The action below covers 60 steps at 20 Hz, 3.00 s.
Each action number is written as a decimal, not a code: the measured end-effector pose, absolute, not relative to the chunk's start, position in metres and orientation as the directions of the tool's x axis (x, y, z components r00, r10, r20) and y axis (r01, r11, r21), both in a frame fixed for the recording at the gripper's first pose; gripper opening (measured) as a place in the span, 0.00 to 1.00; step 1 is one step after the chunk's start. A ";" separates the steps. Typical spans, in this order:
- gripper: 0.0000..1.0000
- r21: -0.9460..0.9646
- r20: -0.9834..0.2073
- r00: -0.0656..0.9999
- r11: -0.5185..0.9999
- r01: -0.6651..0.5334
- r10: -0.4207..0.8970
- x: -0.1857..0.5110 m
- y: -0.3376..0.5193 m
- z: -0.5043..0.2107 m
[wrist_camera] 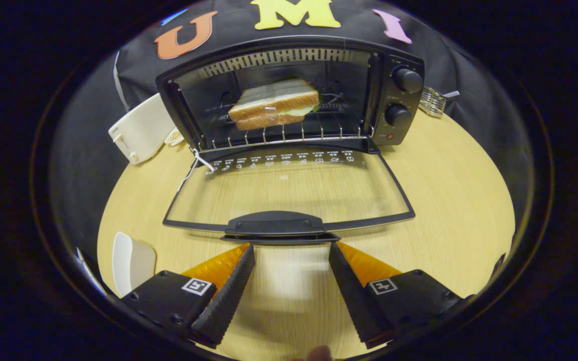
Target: Open the toaster oven, put the food inside, and close the toaster oven door.
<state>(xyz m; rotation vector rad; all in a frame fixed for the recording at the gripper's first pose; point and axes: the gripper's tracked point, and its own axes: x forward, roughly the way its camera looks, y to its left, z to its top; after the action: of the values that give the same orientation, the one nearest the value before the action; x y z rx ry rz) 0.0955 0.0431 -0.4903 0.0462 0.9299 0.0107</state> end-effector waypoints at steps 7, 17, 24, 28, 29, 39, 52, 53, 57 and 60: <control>0.99 0.057 -0.768 0.639 0.998 0.011 0.037 0.097 0.045 -0.448; 1.00 0.019 -0.590 0.808 1.000 0.007 0.006 0.170 0.042 -0.328; 1.00 -0.006 -0.371 0.929 1.000 0.004 -0.006 0.175 0.039 -0.181; 1.00 0.003 -0.245 0.969 1.000 0.000 0.001 0.140 0.043 -0.105; 1.00 0.007 -0.220 0.976 1.000 0.001 0.001 0.130 0.044 -0.088; 1.00 0.044 -0.104 0.995 0.999 0.010 -0.006 0.014 0.044 -0.021; 1.00 0.046 -0.112 0.993 0.999 -0.013 0.018 -0.052 0.033 -0.033; 1.00 0.048 -0.119 0.993 0.999 -0.018 0.024 -0.052 0.034 -0.035; 1.00 0.048 -0.117 0.992 0.998 -0.039 0.044 -0.052 0.037 -0.037; 1.00 0.069 -0.131 0.990 0.996 -0.051 0.060 -0.050 0.038 -0.042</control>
<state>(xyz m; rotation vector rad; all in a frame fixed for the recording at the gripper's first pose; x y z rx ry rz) -0.0495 0.0382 -0.0424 0.0659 0.1333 0.0559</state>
